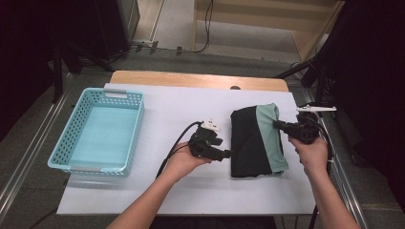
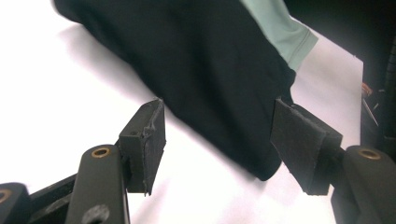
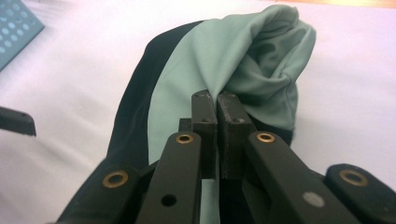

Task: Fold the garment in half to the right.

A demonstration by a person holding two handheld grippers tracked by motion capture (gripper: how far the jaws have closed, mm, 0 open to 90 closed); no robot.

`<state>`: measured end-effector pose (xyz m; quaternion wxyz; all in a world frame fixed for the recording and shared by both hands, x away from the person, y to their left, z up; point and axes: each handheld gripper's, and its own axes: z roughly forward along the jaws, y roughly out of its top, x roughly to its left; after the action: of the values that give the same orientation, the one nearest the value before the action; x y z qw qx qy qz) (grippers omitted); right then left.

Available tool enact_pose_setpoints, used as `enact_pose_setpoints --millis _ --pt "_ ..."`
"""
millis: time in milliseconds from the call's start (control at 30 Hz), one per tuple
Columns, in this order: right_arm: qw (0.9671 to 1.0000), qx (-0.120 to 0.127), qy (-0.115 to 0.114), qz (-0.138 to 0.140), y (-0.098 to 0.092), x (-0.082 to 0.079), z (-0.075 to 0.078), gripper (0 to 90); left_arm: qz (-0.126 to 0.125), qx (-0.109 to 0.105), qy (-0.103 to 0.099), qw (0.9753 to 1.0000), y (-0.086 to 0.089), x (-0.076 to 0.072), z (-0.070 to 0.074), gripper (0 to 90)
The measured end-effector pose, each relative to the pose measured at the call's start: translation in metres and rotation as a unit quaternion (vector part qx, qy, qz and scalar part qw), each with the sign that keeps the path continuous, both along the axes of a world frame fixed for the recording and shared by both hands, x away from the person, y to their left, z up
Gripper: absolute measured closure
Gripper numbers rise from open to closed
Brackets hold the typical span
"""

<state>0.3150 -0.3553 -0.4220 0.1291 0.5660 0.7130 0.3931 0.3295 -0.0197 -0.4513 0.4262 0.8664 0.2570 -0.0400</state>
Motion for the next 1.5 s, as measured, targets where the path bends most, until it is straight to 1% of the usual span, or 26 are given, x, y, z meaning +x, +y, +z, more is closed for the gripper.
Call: enact_pose_setpoints --millis 133,267,367,467,600,700,800,833,900,933,1000,1033,1133,1333,1367,1400,1433,1467,1500 --pt "0.9998 0.006 0.002 -0.016 -0.014 -0.006 0.001 84.4 0.0 -0.003 -0.001 1.0 -0.001 0.004 0.002 37.0" --pt "0.9993 0.005 0.009 -0.037 -0.026 -0.009 -0.003 84.4 -0.005 -0.002 -0.002 1.0 -0.004 0.005 0.002 37.1" --pt "0.9984 0.002 0.018 -0.053 -0.037 -0.009 -0.008 84.4 -0.007 -0.005 0.003 1.0 -0.007 0.006 0.001 37.1" --pt "0.9973 0.001 0.031 -0.067 -0.045 -0.003 -0.016 84.4 -0.011 0.002 0.002 0.9999 -0.008 0.005 -0.001 37.1" --pt "0.995 0.002 0.055 -0.083 -0.053 0.008 -0.031 84.5 -0.01 0.007 0.004 0.9999 -0.007 0.006 -0.002 37.1" --pt "0.9938 -0.002 0.07 -0.086 -0.056 0.016 -0.041 84.5 -0.009 0.008 0.004 0.9999 -0.006 0.005 -0.002 37.1" --pt "0.9933 -0.002 0.079 -0.084 -0.055 0.022 -0.049 84.5 -0.009 0.011 0.004 0.9999 -0.006 0.005 -0.003 37.1" --pt "0.9932 -0.005 0.081 -0.084 -0.053 0.024 -0.052 84.5 -0.008 0.01 0.003 0.9999 -0.006 0.005 -0.004 37.1" --pt "0.9929 -0.018 0.086 -0.08 -0.05 0.028 -0.057 84.5 -0.009 0.003 0.0 1.0 -0.006 0.003 -0.003 37.1" --pt "0.9922 -0.022 0.092 -0.081 -0.047 0.031 -0.061 84.5 -0.01 0.001 -0.002 0.9999 -0.007 0.003 -0.003 37.2" --pt "0.9917 -0.031 0.099 -0.076 -0.044 0.035 -0.067 84.5 -0.013 0.003 -0.007 0.9999 -0.007 0.001 -0.002 37.2" --pt "0.9909 -0.033 0.106 -0.076 -0.042 0.037 -0.07 84.5 -0.015 0.006 -0.008 0.9998 -0.006 0.002 -0.002 37.1" --pt "0.9895 -0.053 0.115 -0.071 -0.037 0.042 -0.079 84.6 -0.011 0.006 -0.005 0.9999 -0.005 0.002 -0.003 37.2" --pt "0.9898 -0.045 0.112 -0.075 -0.033 0.041 -0.082 84.9 -0.009 0.008 -0.007 0.9999 -0.004 0.003 -0.004 37.1" --pt "0.9894 -0.039 0.116 -0.077 -0.032 0.04 -0.081 84.9 -0.009 0.009 -0.008 0.9999 -0.004 0.003 -0.004 37.1" --pt "0.9895 -0.029 0.12 -0.076 -0.031 0.04 -0.08 84.9 -0.008 0.009 -0.008 0.9999 -0.004 0.003 -0.004 37.2" --pt "0.9899 -0.021 0.12 -0.073 -0.03 0.039 -0.079 84.9 -0.007 0.008 -0.008 0.9999 -0.003 0.003 -0.004 37.2" --pt "0.9902 -0.017 0.119 -0.071 -0.027 0.039 -0.078 84.9 -0.007 0.01 -0.01 0.9999 -0.003 0.004 -0.004 37.2" --pt "0.9908 -0.019 0.116 -0.067 -0.024 0.039 -0.077 84.9 -0.006 0.009 -0.01 0.9999 -0.003 0.004 -0.004 37.2"
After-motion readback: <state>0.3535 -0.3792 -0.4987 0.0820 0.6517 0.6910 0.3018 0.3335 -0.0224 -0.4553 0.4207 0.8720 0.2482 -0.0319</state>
